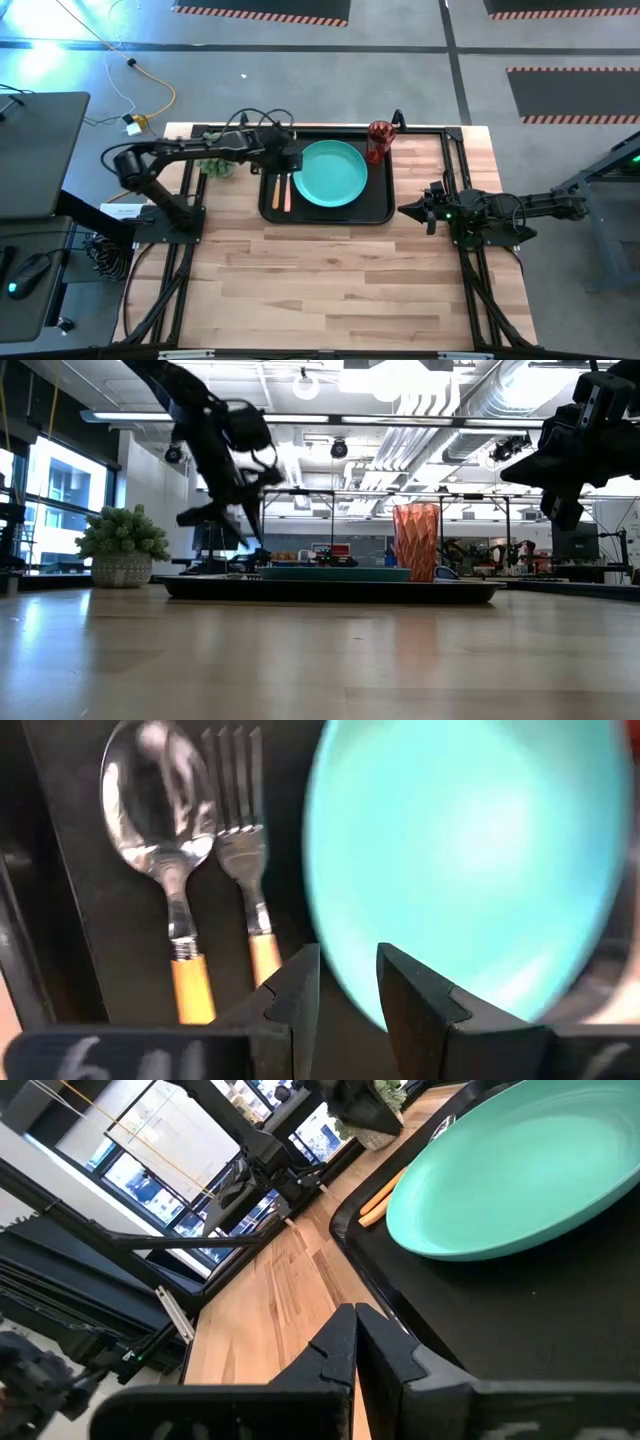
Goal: Pick and place plate/cup/fork/spoon on tray
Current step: Return to Home Position
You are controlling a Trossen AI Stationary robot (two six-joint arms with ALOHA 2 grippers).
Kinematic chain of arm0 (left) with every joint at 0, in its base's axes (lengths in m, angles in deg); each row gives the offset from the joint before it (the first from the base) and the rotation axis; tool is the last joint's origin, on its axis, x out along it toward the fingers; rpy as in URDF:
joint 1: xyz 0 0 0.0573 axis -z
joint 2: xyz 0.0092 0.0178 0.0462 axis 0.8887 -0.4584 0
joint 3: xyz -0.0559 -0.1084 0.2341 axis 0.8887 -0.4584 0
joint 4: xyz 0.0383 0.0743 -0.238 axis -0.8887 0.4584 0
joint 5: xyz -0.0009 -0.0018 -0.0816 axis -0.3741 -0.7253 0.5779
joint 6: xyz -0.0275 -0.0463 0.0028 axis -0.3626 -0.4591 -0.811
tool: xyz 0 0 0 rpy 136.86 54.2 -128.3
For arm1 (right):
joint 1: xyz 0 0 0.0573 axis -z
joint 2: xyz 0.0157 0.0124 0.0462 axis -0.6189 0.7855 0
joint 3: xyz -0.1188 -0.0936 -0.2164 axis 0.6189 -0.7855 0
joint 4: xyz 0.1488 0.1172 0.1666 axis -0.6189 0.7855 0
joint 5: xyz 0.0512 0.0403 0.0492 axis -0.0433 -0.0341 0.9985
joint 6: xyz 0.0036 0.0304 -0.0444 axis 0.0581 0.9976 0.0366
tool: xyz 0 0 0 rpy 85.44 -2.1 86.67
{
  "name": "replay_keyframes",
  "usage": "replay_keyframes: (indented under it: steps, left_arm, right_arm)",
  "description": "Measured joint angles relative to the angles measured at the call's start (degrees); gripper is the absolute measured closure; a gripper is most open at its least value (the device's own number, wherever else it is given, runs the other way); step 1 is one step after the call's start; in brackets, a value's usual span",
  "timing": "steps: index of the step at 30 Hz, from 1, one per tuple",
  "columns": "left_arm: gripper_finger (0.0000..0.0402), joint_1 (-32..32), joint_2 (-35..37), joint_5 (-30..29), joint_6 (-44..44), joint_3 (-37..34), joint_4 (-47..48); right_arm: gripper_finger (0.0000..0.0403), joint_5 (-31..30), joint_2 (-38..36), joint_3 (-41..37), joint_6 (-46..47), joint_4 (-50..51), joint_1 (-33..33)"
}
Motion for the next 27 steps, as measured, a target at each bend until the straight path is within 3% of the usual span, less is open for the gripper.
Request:
replay_keyframes:
  steps: [14, 27]
  left_arm:
    - [0.0307, 2.89, 20.0, -0.03, 2.88, 0.0, -0.18]
    - [0.0307, 20.81, 38.12, -8.95, 19.42, 0.02, -4.27]
  right_arm:
    - [0.0403, 0.0, 0.0, 0.0, -0.06, -0.02, 0.01]
    - [0.0403, -0.71, -0.02, 0.0, 2.47, -5.66, 0.0]
